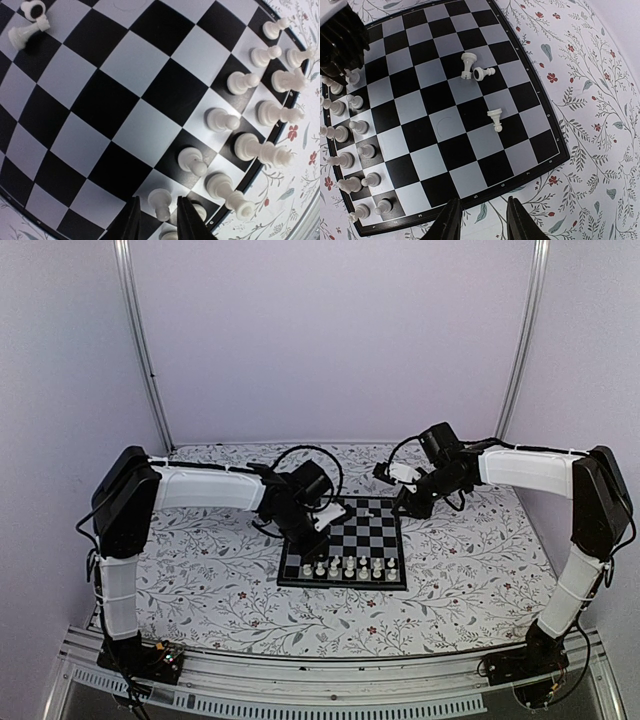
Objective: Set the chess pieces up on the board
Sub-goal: Place the chess piece on the chessboard, then adjust the chess piece on the chessboard.
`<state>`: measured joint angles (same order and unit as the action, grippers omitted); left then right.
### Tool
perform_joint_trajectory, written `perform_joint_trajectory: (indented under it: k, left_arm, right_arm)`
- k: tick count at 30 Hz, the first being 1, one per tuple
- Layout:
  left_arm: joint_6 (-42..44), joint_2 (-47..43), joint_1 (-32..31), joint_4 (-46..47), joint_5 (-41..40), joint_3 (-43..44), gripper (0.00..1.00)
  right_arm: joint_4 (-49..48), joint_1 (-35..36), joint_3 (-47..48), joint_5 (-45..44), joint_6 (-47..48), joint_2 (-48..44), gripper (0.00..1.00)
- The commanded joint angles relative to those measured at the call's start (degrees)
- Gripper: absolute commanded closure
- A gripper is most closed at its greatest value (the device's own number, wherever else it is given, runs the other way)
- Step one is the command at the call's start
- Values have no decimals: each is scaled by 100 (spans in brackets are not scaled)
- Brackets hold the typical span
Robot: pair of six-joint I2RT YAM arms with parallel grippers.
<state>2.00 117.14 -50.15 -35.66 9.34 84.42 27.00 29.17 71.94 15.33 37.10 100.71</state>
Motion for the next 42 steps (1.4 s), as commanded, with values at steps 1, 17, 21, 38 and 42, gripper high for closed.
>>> perform_joint_trajectory:
  k: [1, 17, 21, 38, 42]
  left_arm:
    - [75, -244, -58, -145, -246, 340, 71]
    - [-940, 834, 625, 251, -912, 2125, 65]
    - [-1095, 1104, 770, 345, -717, 2271, 65]
    - [-1472, 1818, 865, 707, -127, 2600, 66]
    - [-1536, 1896, 892, 709, 6, 2605, 69]
  right_arm:
    - [68, -25, -22, 45, 8, 85, 67]
    - [68, -22, -31, -17, 25, 37, 67]
    - [67, -19, -38, -31, 34, 19, 67]
    - [68, -18, -55, -31, 60, 72, 67]
    - [76, -25, -49, -32, 60, 93, 67]
